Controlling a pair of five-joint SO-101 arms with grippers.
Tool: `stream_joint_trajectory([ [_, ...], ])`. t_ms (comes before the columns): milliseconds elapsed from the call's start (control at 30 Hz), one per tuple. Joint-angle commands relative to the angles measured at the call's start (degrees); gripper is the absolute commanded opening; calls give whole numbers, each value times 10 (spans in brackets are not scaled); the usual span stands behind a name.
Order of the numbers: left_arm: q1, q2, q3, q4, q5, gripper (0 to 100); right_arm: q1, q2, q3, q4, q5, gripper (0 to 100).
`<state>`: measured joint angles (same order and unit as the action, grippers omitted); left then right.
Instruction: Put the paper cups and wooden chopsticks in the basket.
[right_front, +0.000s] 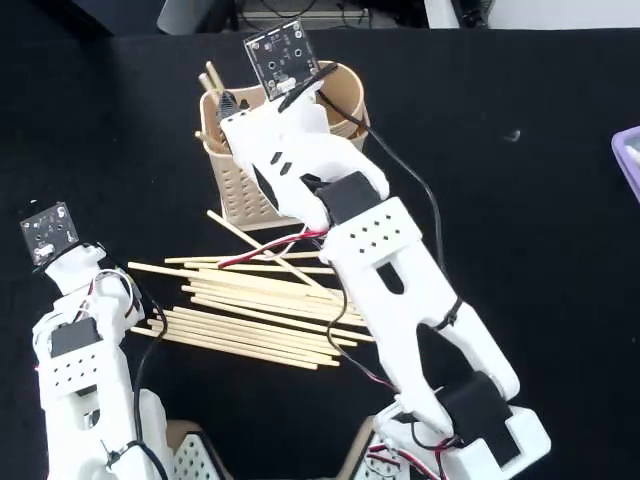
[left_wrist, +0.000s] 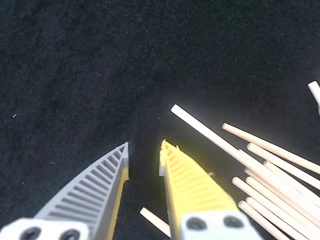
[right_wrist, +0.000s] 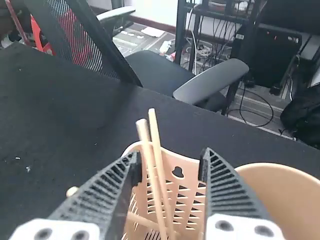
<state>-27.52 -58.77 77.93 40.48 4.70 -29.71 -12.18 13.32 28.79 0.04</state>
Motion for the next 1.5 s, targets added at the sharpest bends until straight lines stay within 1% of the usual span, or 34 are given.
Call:
stream_joint_trajectory([
  [0, 7, -11, -4, -7, 6, 106, 13, -61, -5, 6, -6, 166],
  [33, 7, -11, -4, -7, 6, 106, 13, -84, -2, 13, -6, 158],
  [100, 7, -11, -4, -7, 6, 106, 11, -137, -1, 69, -5, 145],
  [167, 7, -11, -4, -7, 6, 106, 11, -184, -1, 156, -1, 141],
  [233, 7, -11, -4, -7, 6, 106, 11, -222, 0, 265, 20, 141],
  [333, 7, -11, -4, -8, 6, 106, 11, -251, 34, 404, 85, 145],
  [400, 7, -11, -4, -8, 6, 106, 11, -254, 88, 456, 145, 145],
  [467, 7, -11, -4, -8, 6, 106, 12, -254, 169, 459, 203, 145],
  [533, 7, -11, -4, -8, 6, 106, 14, -254, 260, 415, 242, 145],
  [600, 7, -11, -4, -8, 6, 106, 14, -253, 340, 351, 250, 149],
  [700, 7, -11, -4, -8, 6, 106, 14, -247, 415, 267, 251, 198],
  [767, 7, -11, -4, -8, 6, 106, 14, -228, 431, 243, 252, 217],
  [900, 7, -11, -3, -8, 6, 106, 14, -148, 429, 207, 256, 216],
  [1000, 7, -11, -3, -8, 6, 106, 14, -74, 415, 178, 278, 216],
  [1100, 7, -11, -3, -8, 6, 106, 15, -15, 383, 185, 286, 215],
  [1167, 7, -11, -3, -7, 6, 106, 11, 10, 372, 197, 306, 208],
  [1233, 7, -11, -3, -7, 6, 106, 11, 18, 370, 212, 332, 142],
  [1300, 7, -11, -3, -7, 6, 106, 16, 13, 369, 224, 348, 17],
  [1333, 7, -11, -3, -7, 6, 106, 23, 5, 371, 231, 351, 9],
  [1367, 7, -11, -3, -7, 6, 106, 29, -7, 371, 243, 351, 30],
  [1433, 7, -11, -3, -7, 6, 105, 43, -44, 371, 265, 353, 8],
  [1467, 7, -11, -3, -7, 6, 105, 50, -69, 371, 278, 353, 13],
])
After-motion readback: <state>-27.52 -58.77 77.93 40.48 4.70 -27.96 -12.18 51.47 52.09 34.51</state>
